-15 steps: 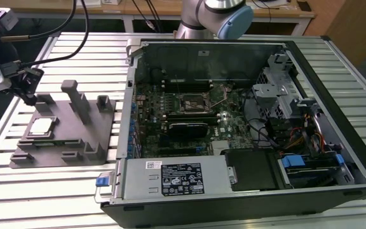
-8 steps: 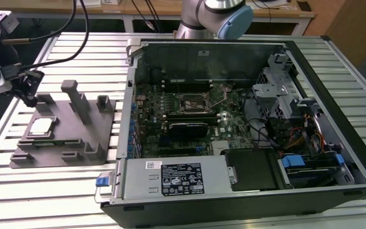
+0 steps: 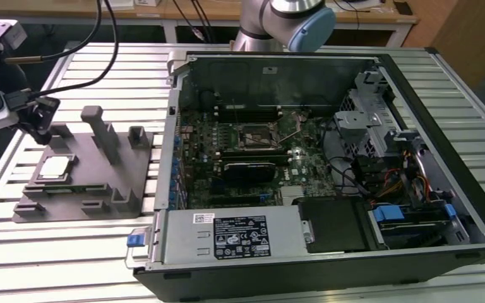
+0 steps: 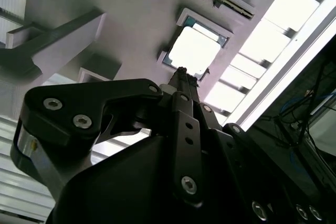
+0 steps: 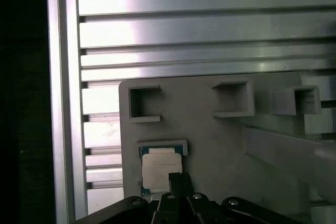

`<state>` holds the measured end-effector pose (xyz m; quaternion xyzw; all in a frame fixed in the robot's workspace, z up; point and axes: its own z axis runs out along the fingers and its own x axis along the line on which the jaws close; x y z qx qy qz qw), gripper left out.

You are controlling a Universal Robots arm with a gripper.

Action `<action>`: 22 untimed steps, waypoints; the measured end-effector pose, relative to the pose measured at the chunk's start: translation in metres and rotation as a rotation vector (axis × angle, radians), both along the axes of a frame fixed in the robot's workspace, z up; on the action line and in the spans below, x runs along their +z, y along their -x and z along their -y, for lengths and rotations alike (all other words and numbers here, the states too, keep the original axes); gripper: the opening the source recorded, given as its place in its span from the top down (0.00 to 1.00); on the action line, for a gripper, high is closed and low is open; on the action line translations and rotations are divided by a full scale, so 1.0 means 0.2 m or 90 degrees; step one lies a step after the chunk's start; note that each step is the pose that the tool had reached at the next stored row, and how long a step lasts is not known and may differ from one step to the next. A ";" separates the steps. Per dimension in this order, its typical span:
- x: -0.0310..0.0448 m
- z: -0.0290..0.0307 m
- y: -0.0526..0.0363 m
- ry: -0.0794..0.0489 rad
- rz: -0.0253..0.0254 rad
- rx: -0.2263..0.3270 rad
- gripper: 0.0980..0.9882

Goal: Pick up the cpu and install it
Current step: 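Pick up the cpu and move it towards the insertion slot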

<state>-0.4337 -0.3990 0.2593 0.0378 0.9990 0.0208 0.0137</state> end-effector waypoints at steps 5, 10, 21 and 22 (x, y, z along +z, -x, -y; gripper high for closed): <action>-0.023 0.000 0.003 0.000 0.0000 0.000 0.99; -0.044 0.000 0.008 0.000 -0.0001 0.000 0.99; -0.092 0.000 0.017 0.000 0.0000 0.000 0.99; -0.096 0.000 0.017 0.000 0.0000 0.000 0.99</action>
